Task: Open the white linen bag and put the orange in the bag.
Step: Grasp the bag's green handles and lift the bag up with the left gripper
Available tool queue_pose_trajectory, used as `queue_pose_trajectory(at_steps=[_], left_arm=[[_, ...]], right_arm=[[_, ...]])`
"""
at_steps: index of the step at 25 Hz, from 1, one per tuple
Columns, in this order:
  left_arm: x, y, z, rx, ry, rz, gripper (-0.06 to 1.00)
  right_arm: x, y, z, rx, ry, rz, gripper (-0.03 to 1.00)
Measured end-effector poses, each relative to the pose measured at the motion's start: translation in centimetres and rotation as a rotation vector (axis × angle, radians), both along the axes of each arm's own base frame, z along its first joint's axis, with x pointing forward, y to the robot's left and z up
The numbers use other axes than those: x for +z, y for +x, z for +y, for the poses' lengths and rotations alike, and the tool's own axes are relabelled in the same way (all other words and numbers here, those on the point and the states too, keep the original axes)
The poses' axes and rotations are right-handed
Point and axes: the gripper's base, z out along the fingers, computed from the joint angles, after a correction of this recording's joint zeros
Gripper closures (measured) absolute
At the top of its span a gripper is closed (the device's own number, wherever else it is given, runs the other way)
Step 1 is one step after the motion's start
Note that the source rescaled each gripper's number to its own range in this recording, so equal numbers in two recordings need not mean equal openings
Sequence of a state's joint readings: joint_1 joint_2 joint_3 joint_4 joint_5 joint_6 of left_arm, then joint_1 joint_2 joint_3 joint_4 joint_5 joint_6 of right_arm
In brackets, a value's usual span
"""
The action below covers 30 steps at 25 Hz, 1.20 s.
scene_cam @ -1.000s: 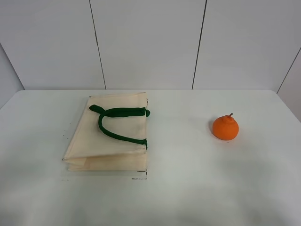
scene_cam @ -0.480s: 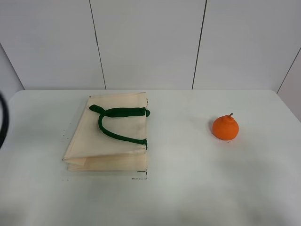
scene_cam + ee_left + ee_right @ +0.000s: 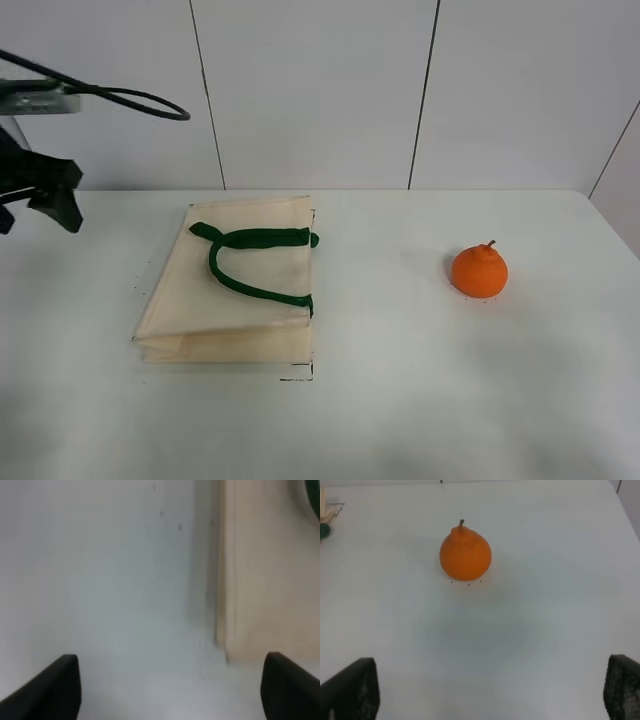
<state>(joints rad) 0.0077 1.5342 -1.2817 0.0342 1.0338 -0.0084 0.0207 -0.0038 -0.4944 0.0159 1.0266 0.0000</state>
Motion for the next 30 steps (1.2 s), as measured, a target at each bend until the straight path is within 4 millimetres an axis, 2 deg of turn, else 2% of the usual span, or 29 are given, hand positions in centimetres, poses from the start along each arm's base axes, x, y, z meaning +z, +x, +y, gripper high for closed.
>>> queue_pose_trajectory(at_steps=[4,7,12,16,22,30], left_arm=[[-3.2,5.8,-0.7,0.03,-0.011,0.063,-0.05],[-5.2,8.7,-3.0,0.022,-0.028,0.088,-0.05],[-8.5,11.3,-9.1,-0.029,-0.043,0.125,-0.05],[-10.4,12.8,-12.8,-0.048,-0.065,0.114,-0.05],[-14.1,14.6,-13.5,-0.01,-0.042,0.124,-0.05],[-19.1,15.2,-13.4,0.018,-0.004,0.174,-0.05]], right_arm=[[0.0,0.0,0.0,0.0,0.0,0.0,-0.03],[0.0,0.0,0.0,0.0,0.0,0.0,-0.03],[0.0,0.0,0.0,0.0,0.0,0.0,-0.03],[0.0,0.0,0.0,0.0,0.0,0.0,-0.03],[0.0,0.0,0.0,0.0,0.0,0.0,-0.03],[0.0,0.0,0.0,0.0,0.0,0.0,-0.03]])
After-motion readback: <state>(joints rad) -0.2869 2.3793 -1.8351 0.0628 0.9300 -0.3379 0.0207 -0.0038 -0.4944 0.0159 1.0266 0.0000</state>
